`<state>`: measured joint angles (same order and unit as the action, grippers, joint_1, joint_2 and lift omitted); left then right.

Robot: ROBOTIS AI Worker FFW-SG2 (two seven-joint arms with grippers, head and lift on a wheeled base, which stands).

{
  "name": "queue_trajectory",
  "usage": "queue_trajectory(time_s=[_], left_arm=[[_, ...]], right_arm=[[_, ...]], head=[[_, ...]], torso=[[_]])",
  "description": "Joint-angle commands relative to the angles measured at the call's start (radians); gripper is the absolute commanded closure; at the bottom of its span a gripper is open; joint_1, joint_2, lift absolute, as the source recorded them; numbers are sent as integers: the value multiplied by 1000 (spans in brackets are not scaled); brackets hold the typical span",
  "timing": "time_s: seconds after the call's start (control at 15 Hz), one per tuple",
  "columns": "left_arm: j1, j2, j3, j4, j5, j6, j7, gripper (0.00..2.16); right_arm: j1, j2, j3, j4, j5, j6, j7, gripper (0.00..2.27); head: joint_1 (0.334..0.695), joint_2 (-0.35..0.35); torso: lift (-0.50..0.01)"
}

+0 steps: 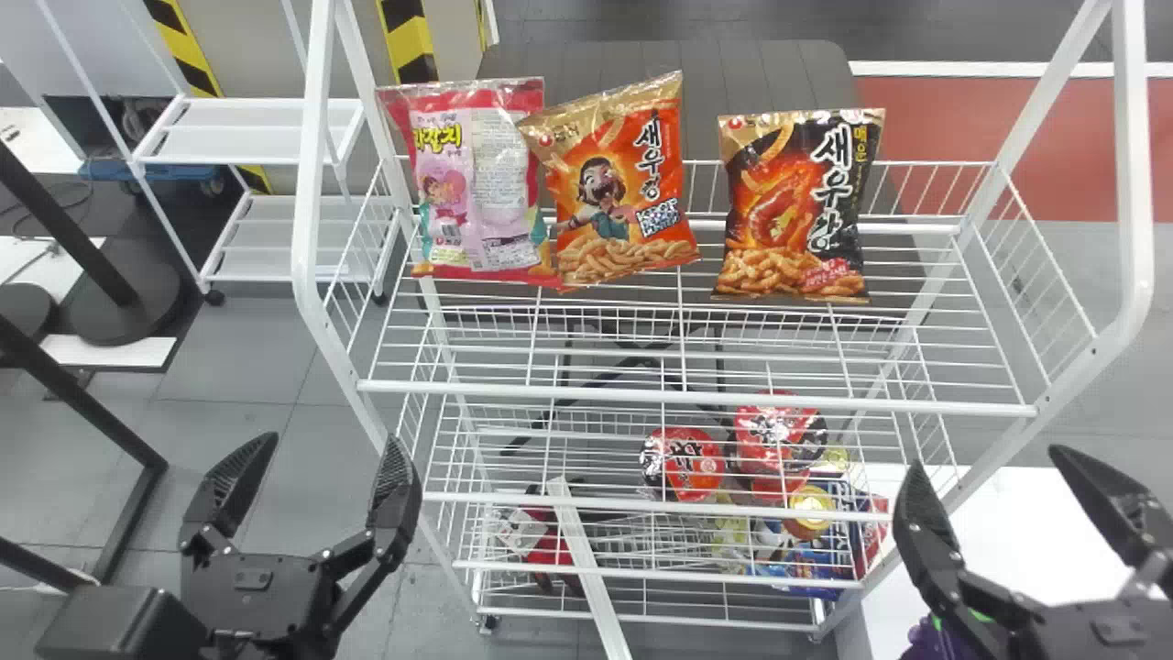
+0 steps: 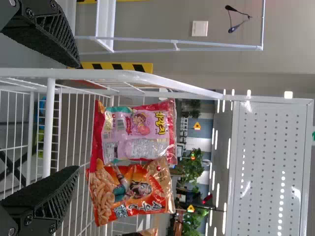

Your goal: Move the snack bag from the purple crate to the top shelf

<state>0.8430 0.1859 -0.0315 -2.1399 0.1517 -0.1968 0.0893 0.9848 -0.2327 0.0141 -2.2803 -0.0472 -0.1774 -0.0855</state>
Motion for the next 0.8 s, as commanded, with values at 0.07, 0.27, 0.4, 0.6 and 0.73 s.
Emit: queue_trajectory(time_s=[0.07, 0.27, 0.4, 0.6, 0.73], left_arm=[[11, 0, -11, -11, -1, 0, 0, 66], [25, 0, -16, -26, -4, 0, 0, 66], [33, 0, -16, -32, -4, 0, 0, 66], [42, 0, -30, -41, -20, 3, 4, 66], [51, 0, -51, -55, -43, 3, 12, 66]], right_arm=[[66, 10, -20, 39, -11, -179, 9, 127], [66, 33, -36, 68, -40, -204, 38, 127], [64, 35, -52, 58, -65, -148, 38, 127], [68, 38, -55, 44, -69, -112, 36, 127], [68, 38, -43, 44, -68, -112, 36, 127]], head=[[695, 17], [695, -4], [695, -16], [695, -41], [695, -56]], torso=[[0], [0], [0], [0], [0]])
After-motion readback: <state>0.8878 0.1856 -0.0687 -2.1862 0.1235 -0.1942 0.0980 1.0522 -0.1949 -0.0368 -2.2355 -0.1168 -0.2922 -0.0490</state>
